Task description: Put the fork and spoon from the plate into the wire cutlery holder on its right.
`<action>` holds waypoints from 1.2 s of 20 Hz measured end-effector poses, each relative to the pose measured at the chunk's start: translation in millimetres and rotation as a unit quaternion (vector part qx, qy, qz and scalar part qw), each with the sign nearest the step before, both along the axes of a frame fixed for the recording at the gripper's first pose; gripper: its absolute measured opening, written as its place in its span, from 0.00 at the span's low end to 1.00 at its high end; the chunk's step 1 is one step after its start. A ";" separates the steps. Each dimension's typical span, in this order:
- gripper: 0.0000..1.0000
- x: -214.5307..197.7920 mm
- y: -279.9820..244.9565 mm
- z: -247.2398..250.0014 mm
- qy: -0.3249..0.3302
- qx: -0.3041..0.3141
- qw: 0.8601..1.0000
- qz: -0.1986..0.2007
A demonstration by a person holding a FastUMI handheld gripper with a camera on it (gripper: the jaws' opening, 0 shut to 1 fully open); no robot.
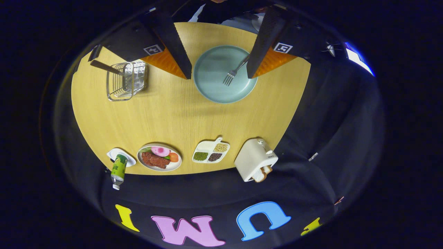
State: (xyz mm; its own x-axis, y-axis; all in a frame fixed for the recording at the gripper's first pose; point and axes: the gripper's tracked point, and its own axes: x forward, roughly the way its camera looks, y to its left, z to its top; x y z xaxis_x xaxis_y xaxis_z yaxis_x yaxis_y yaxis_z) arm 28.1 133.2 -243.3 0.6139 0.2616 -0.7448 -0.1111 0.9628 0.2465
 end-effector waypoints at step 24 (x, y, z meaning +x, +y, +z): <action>0.60 -32.0 74.7 -159.1 0.223 -0.066 0.972 -0.014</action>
